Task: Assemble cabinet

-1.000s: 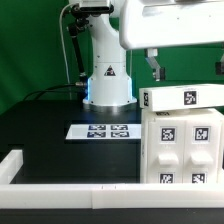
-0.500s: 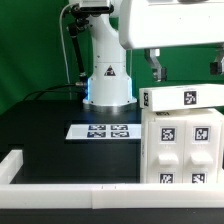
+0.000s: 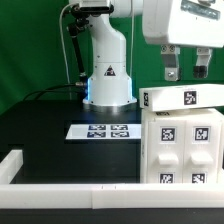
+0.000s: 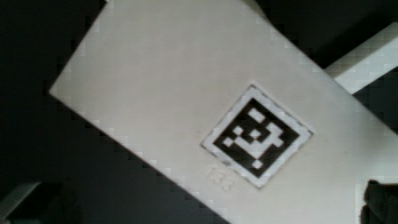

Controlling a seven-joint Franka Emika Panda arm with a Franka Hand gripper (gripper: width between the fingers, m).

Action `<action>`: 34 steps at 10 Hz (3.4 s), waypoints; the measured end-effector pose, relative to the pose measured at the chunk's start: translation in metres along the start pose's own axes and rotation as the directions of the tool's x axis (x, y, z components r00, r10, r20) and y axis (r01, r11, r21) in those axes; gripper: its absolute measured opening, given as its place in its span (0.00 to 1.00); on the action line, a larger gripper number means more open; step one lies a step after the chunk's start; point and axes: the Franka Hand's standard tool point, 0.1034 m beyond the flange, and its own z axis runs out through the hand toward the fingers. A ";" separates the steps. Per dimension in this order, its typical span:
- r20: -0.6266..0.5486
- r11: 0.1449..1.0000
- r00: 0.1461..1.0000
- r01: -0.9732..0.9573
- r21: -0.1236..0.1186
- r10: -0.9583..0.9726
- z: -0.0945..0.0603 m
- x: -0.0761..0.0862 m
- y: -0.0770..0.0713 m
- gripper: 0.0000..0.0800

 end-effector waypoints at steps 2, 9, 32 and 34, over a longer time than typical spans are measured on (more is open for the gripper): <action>0.001 0.999 0.999 0.051 0.000 -0.051 0.000 -0.002 0.002 1.00; 0.048 0.824 0.823 0.566 -0.008 -0.566 0.004 -0.002 -0.002 1.00; 0.060 0.994 0.992 -0.111 0.012 0.110 0.029 -0.025 -0.011 0.70; 0.061 0.977 0.975 -0.213 0.006 0.213 0.029 -0.025 -0.012 0.70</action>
Offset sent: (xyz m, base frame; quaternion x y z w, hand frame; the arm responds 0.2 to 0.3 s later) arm 0.0018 0.0016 -0.0033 -0.0138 0.0294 -0.3210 0.9465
